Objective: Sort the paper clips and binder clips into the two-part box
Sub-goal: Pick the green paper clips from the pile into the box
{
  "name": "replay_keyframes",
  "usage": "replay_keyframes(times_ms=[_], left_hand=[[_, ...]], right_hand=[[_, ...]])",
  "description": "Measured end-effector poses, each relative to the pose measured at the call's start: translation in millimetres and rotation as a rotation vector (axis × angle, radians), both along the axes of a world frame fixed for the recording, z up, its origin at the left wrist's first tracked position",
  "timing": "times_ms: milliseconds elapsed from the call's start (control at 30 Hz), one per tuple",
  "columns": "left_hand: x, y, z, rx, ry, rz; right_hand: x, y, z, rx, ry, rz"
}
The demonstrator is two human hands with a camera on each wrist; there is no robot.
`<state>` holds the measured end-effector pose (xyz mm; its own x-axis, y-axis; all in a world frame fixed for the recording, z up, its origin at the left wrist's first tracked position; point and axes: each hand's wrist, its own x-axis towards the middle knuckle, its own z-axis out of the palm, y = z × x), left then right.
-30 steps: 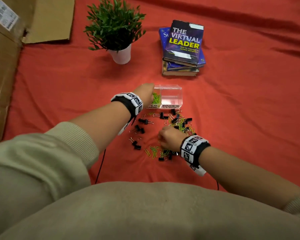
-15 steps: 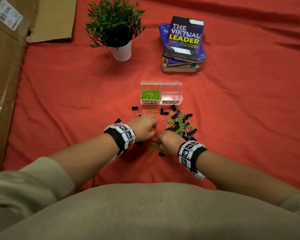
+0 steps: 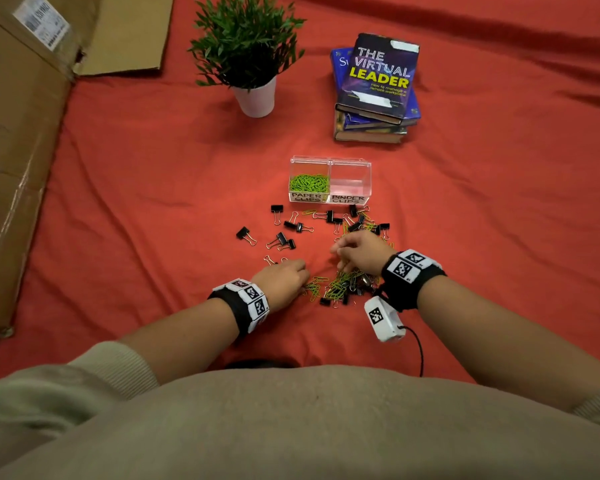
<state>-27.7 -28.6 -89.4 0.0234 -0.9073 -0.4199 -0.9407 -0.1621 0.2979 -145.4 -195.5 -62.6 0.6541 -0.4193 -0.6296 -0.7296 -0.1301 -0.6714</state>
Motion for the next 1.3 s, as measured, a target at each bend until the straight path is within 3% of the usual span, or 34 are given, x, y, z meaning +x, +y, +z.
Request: replay_keyframes(times_ms=[100, 200, 300, 433, 667, 867, 1067, 1300], left_hand=[[-1, 1, -1, 0.01, -0.026, 0.024], [-3, 2, 1, 0.005, -0.046, 0.055], [-3, 3, 1, -0.033, -0.029, 0.031], [-6, 1, 1, -0.009, -0.034, -0.009], [-9, -2, 1, 0.014, -0.139, -0.01], [-10, -1, -2, 0.028, -0.086, 0.058], [1, -1, 3, -0.036, 0.017, 0.151], [3, 0, 7, -0.001, -0.065, 0.095]], right_hand=[[0, 2, 0, -0.057, 0.027, 0.057], [-3, 11, -1, -0.282, 0.065, 0.342], [-8, 22, -2, -0.382, 0.08, 0.575], [-12, 30, -9, -0.536, 0.145, 0.733], [-13, 32, -16, -0.498, 0.217, 0.643], [-10, 19, -12, -0.403, 0.245, 0.512], [-17, -3, -1, -0.207, 0.027, 0.098], [-10, -8, 9, 0.033, -0.044, -0.058]])
